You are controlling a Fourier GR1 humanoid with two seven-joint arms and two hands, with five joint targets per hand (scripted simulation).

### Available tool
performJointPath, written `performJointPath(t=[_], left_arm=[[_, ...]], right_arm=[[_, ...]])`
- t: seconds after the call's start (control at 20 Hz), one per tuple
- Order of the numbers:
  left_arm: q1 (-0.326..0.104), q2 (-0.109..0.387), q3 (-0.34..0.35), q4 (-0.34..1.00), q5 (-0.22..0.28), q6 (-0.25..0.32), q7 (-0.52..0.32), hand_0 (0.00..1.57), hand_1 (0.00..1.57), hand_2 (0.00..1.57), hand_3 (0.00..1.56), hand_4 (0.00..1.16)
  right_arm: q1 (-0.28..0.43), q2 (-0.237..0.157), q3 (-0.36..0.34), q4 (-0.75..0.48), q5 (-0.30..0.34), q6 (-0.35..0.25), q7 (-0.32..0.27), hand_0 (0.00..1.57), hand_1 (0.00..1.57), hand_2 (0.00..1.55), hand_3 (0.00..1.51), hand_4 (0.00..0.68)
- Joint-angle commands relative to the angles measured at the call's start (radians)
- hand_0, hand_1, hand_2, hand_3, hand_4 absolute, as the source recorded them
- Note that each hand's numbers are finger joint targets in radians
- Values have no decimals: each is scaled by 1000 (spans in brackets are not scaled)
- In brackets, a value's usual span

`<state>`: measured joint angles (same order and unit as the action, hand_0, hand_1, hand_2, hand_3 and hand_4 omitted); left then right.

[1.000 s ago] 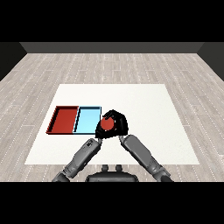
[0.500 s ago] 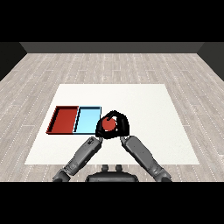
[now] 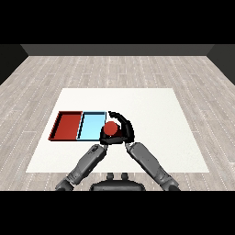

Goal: Pick the red can and put it in the red box

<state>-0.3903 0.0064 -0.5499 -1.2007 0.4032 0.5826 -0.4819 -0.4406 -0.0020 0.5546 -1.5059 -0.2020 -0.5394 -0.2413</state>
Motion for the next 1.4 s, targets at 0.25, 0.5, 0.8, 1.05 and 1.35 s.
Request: performJointPath(t=[0.25,0.5,0.8,1.05,1.35], left_arm=[[-4,-6,-18,-50,-19,81,31,1571,1571,1571,1496,1135],[-14,-6,33,-54,-82,68,77,1571,1571,1571,1483,1135],[20,10,90,-50,-97,12,62,1571,1571,1571,1467,1129],[11,-5,83,-14,-99,38,21,1571,1571,1558,1467,1132],[68,82,205,-89,-121,-38,29,1571,1571,1571,1484,1135]], right_arm=[[-3,2,16,42,-12,-25,-15,0,0,0,0,0],[57,2,-56,-4,33,50,24,0,0,0,0,0],[114,2,-125,-59,3,128,18,0,0,0,0,0],[169,-102,-163,-282,-16,148,113,0,0,0,0,0],[293,-117,-260,-285,-113,252,26,0,0,0,0,0]])
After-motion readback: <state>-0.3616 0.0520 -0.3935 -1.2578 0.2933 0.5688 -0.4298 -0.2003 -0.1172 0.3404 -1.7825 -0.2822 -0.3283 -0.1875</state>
